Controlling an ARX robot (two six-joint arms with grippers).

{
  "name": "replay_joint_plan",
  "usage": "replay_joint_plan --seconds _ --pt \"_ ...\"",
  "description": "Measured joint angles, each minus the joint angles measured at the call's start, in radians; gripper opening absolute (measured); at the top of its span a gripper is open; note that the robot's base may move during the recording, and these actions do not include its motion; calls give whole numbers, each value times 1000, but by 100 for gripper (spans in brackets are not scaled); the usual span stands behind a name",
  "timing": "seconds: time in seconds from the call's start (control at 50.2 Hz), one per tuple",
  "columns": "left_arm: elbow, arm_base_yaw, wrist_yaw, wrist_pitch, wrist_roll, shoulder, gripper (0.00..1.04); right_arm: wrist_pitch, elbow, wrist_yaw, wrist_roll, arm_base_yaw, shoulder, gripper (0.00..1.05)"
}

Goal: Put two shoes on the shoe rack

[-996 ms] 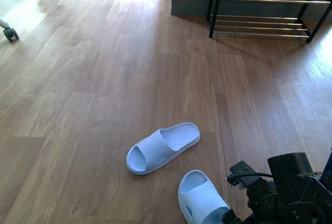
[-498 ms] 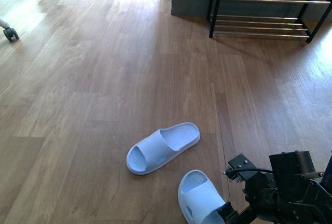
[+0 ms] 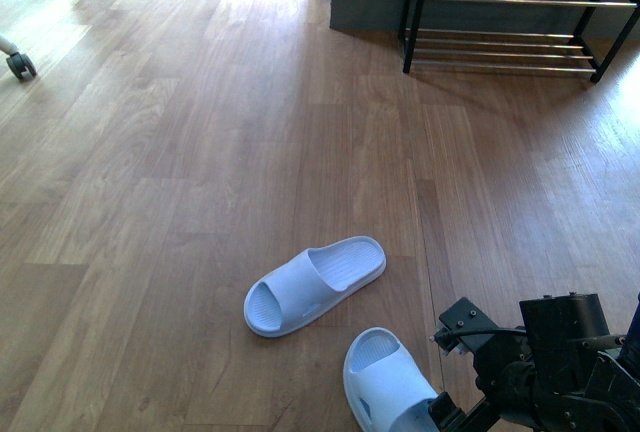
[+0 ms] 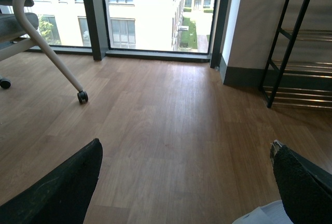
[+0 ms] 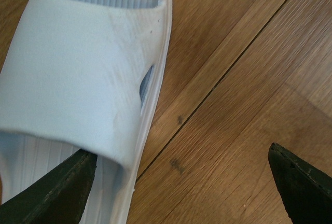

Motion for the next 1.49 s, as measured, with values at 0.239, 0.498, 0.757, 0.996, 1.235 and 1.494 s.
replay_joint_plan --seconds 0.239,0.498,0.757,0.996,1.235,1.494 --pt "0 0 0 0 0 0 95 8 0 -2 -1 0 1 95" --pt "0 0 0 0 0 0 95 -35 1 -11 16 0 1 93" --pt "0 0 0 0 0 0 95 -44 3 -5 62 0 1 46" --pt "0 0 0 0 0 0 95 -111 12 -17 51 0 0 45" --pt "0 0 0 0 0 0 95 -111 11 89 44 7 -1 89" --pt "0 0 0 0 0 0 95 -112 11 160 34 18 -2 96"
